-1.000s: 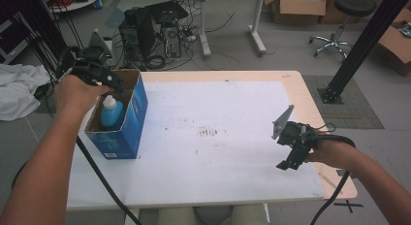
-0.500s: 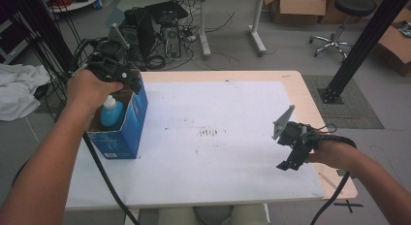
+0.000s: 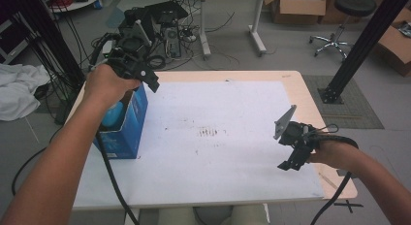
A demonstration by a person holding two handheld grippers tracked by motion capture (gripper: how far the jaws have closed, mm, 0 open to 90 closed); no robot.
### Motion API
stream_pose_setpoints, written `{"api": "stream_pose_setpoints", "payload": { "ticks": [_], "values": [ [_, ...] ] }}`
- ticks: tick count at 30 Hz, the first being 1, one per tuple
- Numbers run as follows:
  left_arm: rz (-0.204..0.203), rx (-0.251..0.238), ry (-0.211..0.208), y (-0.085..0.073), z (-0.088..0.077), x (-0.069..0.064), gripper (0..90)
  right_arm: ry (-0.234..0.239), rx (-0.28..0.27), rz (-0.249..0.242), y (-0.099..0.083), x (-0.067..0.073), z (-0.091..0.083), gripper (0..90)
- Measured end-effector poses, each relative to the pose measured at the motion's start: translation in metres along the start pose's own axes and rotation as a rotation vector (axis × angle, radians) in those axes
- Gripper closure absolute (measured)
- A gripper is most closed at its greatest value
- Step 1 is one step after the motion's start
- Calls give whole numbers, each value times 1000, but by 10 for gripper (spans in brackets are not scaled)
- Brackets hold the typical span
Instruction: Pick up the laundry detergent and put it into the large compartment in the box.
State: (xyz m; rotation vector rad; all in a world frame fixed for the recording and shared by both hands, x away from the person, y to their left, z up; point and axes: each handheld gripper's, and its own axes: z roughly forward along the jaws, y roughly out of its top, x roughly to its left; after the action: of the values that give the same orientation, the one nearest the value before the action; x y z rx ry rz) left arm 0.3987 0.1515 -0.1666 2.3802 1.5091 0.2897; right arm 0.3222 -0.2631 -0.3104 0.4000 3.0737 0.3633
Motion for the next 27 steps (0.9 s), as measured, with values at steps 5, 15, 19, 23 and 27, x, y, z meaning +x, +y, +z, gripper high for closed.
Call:
{"api": "stream_pose_setpoints", "payload": {
  "ticks": [5, 15, 19, 23, 27],
  "values": [
    [36, -15, -14, 5, 1, -10, 191, -3, 2, 1, 0, 0, -1, 170],
    [123, -29, -33, 15, 10, -34, 188, -4, -4, 6, 1, -1, -1, 170],
    [156, -3, -29, 20, 17, -45, 189, -3, -5, 8, 1, -1, -1, 170],
    [176, 9, -37, 26, 24, -55, 189, -5, -4, 9, 0, -2, -1, 170],
    [206, 26, -53, 34, 32, -67, 188, -4, -7, 6, 1, -3, -1, 170]
  ]
}}
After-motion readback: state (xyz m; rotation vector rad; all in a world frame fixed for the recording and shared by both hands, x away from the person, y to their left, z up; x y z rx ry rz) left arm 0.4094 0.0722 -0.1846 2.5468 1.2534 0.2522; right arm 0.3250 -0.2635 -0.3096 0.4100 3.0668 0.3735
